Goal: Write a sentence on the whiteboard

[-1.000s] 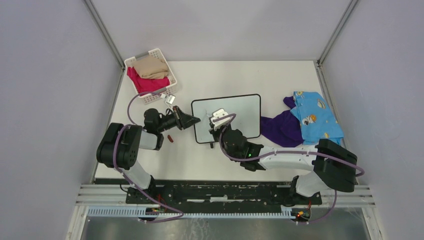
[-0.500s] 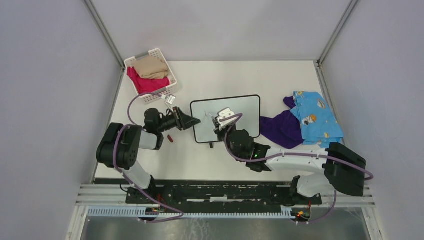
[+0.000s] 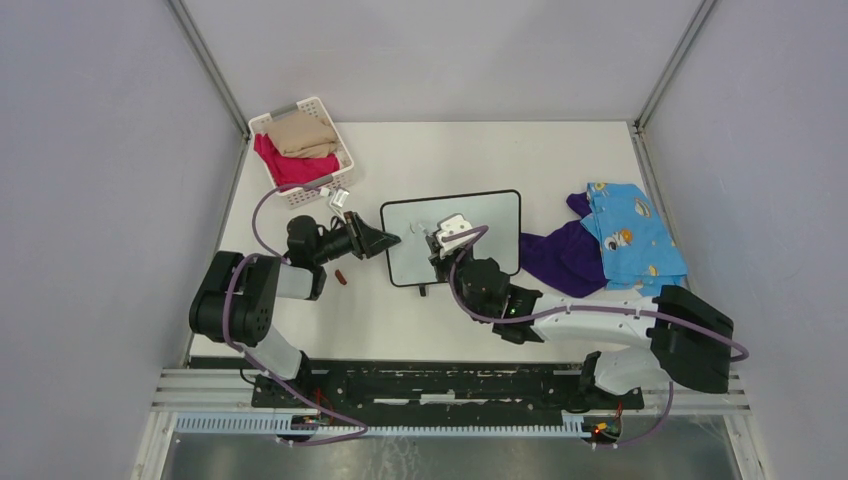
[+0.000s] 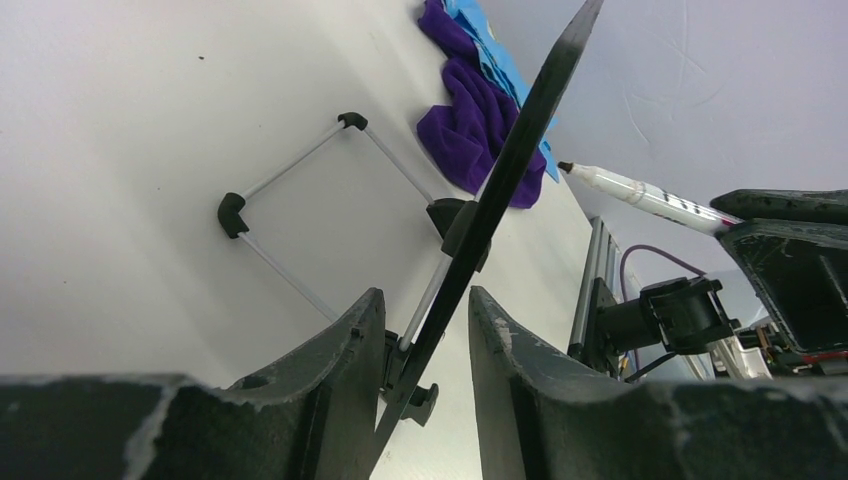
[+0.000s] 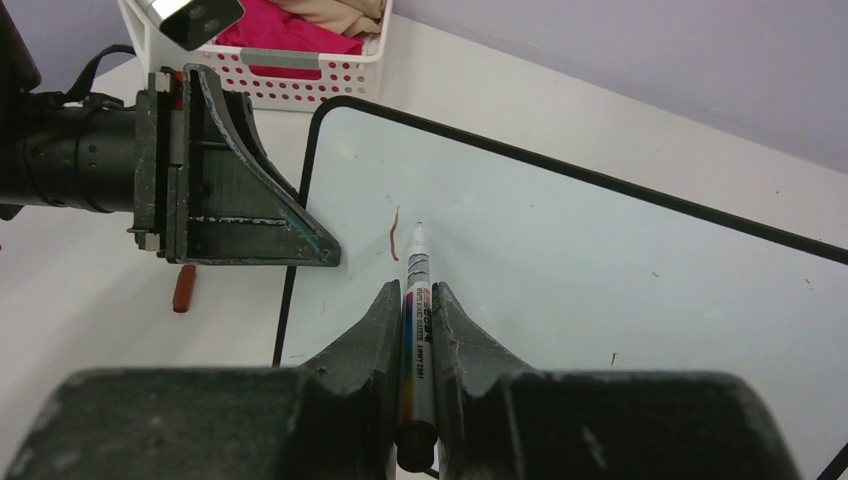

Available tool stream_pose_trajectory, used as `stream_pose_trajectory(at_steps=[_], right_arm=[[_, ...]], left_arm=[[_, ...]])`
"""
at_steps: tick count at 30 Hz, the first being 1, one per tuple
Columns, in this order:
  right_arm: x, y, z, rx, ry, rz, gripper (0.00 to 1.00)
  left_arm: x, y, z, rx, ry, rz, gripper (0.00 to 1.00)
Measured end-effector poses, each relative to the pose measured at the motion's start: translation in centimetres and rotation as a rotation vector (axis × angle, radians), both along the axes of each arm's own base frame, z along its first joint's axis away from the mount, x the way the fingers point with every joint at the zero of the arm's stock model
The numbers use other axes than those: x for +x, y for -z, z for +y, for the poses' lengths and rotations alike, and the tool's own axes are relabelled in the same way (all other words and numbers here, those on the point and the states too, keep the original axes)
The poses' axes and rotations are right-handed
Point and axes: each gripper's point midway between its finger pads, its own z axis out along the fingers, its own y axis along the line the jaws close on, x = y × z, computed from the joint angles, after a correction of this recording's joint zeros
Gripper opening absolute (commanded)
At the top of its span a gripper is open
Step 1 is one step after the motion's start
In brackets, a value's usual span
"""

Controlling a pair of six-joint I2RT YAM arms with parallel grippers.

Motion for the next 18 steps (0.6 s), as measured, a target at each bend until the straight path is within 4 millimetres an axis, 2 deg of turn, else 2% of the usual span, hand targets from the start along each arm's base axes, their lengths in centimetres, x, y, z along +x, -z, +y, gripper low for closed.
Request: stream_pose_trajectory(at_steps=[7, 18], right_arm=[[0.7, 1.5, -0.2, -0.038, 0.021, 0.017, 0.0], [0.7, 2.0, 0.0, -0.048, 0.017, 0.026, 0.0]], left_arm=[[0.0, 0.1, 0.0, 0.001, 0.0, 0.005, 0.42], [0.0, 0.1, 0.0, 0.001, 0.0, 0.008, 0.42]])
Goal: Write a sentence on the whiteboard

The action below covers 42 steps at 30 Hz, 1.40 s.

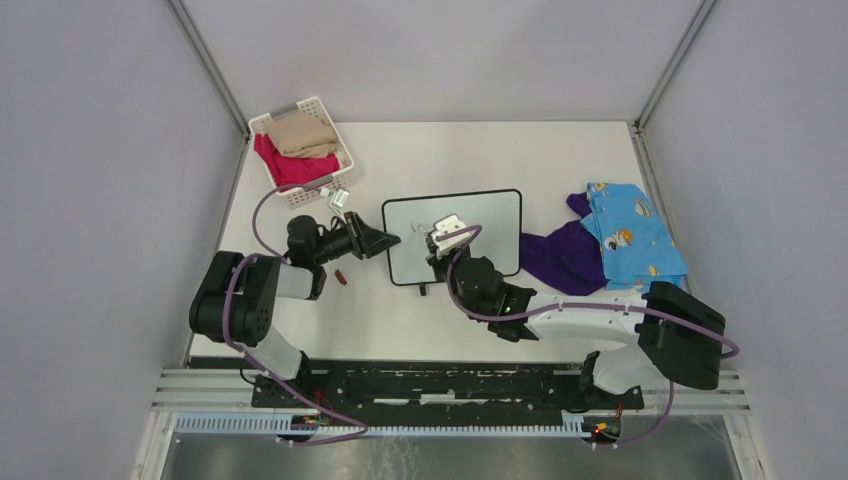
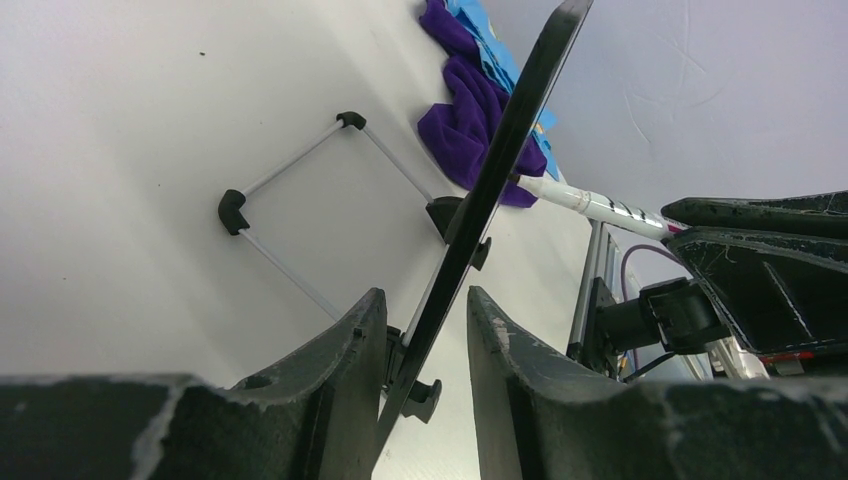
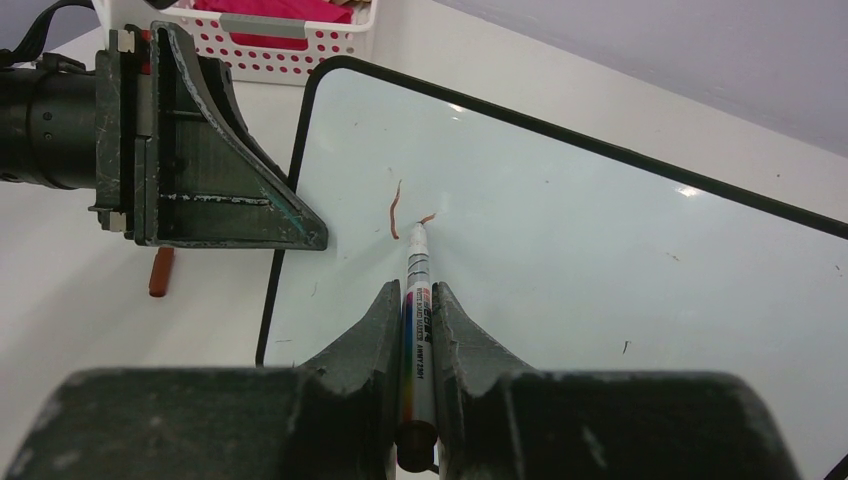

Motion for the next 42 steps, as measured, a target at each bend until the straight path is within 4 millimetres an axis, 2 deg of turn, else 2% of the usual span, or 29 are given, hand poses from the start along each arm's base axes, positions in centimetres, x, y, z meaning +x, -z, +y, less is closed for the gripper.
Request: stream_pose_trajectory(at_steps=[15, 21, 27, 31, 38, 42], right_arm=[[-0.8, 1.5, 1.1, -0.004, -0.067, 0.053, 0.0], [-1.2, 2.4, 1.2, -0.018, -0.089, 0.075, 0.0], [-1.5, 2.5, 1.3, -0.013, -0.104, 0.088, 0.0], [-1.9, 1.4, 1.1, 0.01, -0.122, 0.088, 0.0], [-2.3, -2.9, 0.1, 0.115, -0.123, 0.041, 0.0], [-1.9, -3.5, -0.6, 0.123, -0.084, 0.023, 0.0]], left_arm=[[0.0, 0.0, 0.0, 0.0, 0.0, 0.003, 0.42], [0.1, -0.1, 0.0, 0.0, 0.0, 0.002, 0.36], [0.1, 0.2, 0.0, 0.007, 0.001, 0.005, 0.3], [0.2, 0.3, 0.0, 0.013, 0.006, -0.004, 0.27], [0.2, 0.2, -0.1, 0.016, 0.011, -0.015, 0.22], [0.2, 0.3, -0.2, 0.023, 0.017, -0.025, 0.2]])
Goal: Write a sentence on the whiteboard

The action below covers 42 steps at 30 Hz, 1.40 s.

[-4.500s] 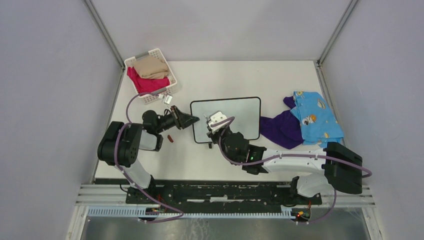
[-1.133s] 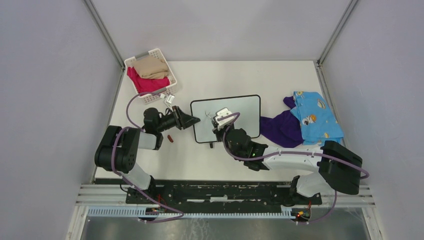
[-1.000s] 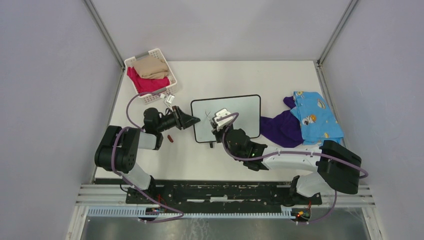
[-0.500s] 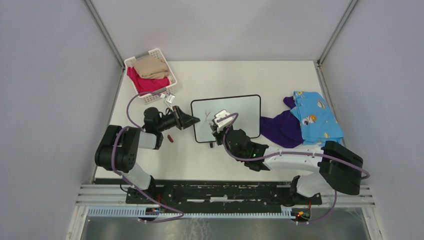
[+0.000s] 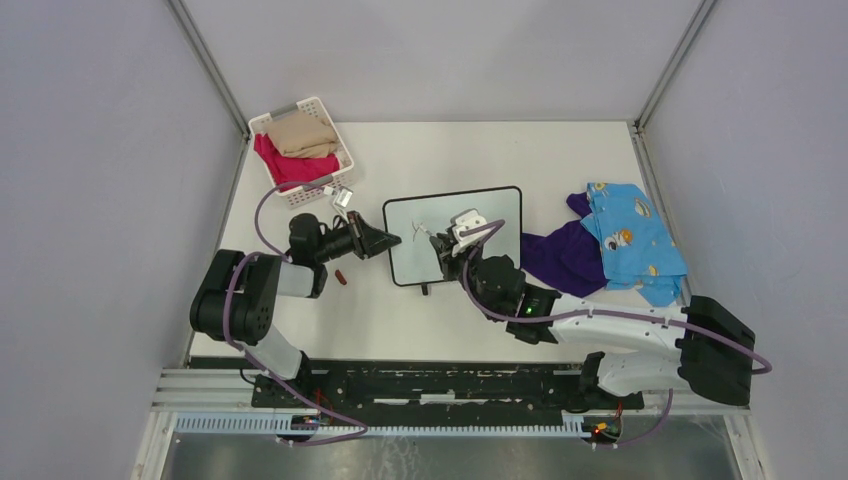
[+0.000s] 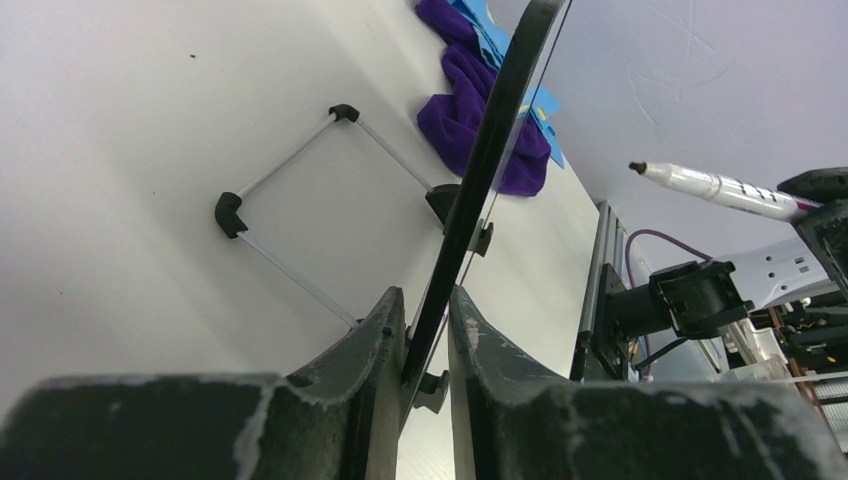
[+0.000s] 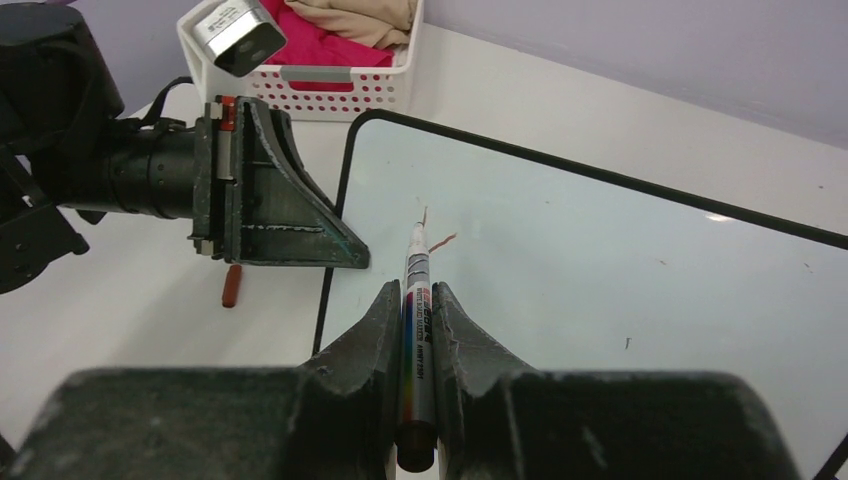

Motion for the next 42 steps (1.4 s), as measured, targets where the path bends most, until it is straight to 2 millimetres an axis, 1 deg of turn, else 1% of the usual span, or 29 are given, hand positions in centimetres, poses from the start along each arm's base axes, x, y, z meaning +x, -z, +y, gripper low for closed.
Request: stream_pose_trajectory(at_steps=[4, 6, 12, 26, 36, 42], right_arm=[[0.8, 0.3, -0.9, -0.012, 0.046, -0.002, 0.0], [1.4, 0.7, -1.2, -0.022, 0.069, 0.003, 0.0], [2.2, 2.4, -1.4, -0.063, 0.088, 0.023, 0.0], [2.5, 3.9, -1.1, -0.095, 0.082, 0.045, 0.0], [2.5, 4.3, -0.9, -0.092, 0.075, 0.053, 0.0], [2.1, 5.3, -1.3, -0.105, 0.065, 0.066, 0.0]], left_arm=[[0.0, 0.1, -0.1, 0.007, 0.008, -0.003, 0.19], [0.0, 0.1, -0.2, 0.009, 0.014, -0.003, 0.19], [-0.2, 0.1, -0.3, 0.011, 0.023, -0.004, 0.19], [-0.1, 0.1, -0.4, 0.017, 0.03, -0.006, 0.19], [-0.1, 0.2, -0.5, 0.023, 0.034, -0.008, 0.19], [0.0, 0.2, -0.5, 0.028, 0.036, -0.005, 0.19]])
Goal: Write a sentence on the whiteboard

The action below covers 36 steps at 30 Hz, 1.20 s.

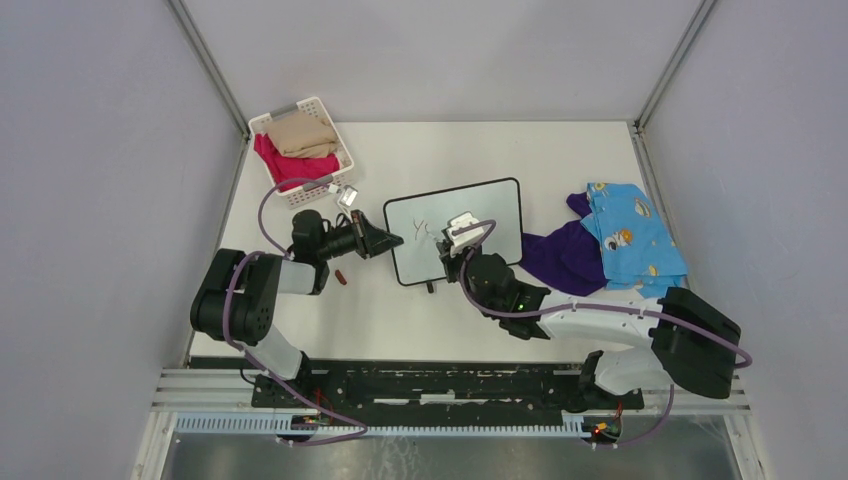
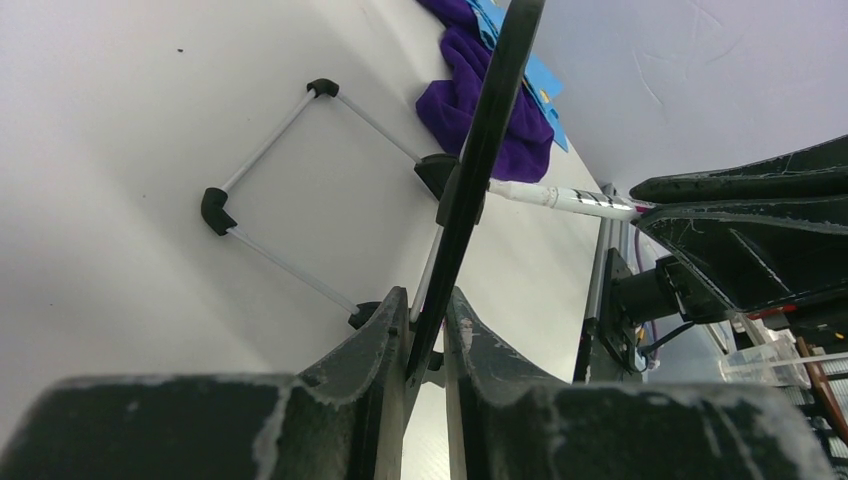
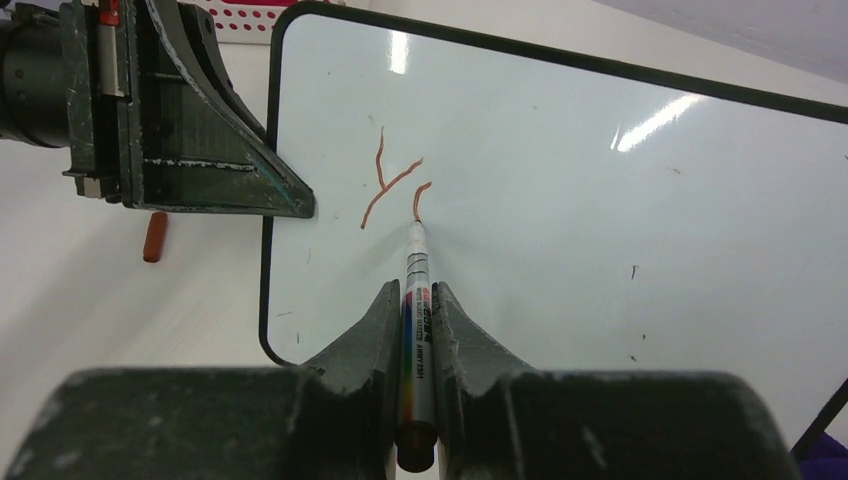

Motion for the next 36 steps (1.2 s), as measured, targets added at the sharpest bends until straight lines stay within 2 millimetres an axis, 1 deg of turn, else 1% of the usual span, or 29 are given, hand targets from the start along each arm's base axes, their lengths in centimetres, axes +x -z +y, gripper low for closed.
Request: stream_pose_trajectory(at_steps=[4, 10, 19, 28, 36], right_arm=[[-0.1, 0.5, -0.5, -0.006, 0.002, 0.005, 0.0], [0.2, 0.4, -1.0, -0.006, 0.017, 0.006, 0.0], [0.5, 0.2, -1.2, -0.017, 0.024, 0.0, 0.0], [1.3, -1.1, -0.9, -0.011, 0.033, -0.021, 0.0], [1.5, -1.2, -0.3, -0.011, 0.022, -0.021, 0.0]], left_arm=[[0.0, 0.0, 0.0, 0.004, 0.001, -0.007, 0.19], [0.0, 0.1, 0.0, 0.004, 0.001, -0.004, 0.18], [0.0, 0.1, -0.2, 0.009, 0.008, -0.005, 0.16], [0.0, 0.1, -0.2, 0.015, 0.014, -0.014, 0.14], [0.0, 0.1, -0.3, 0.017, 0.015, -0.018, 0.14]])
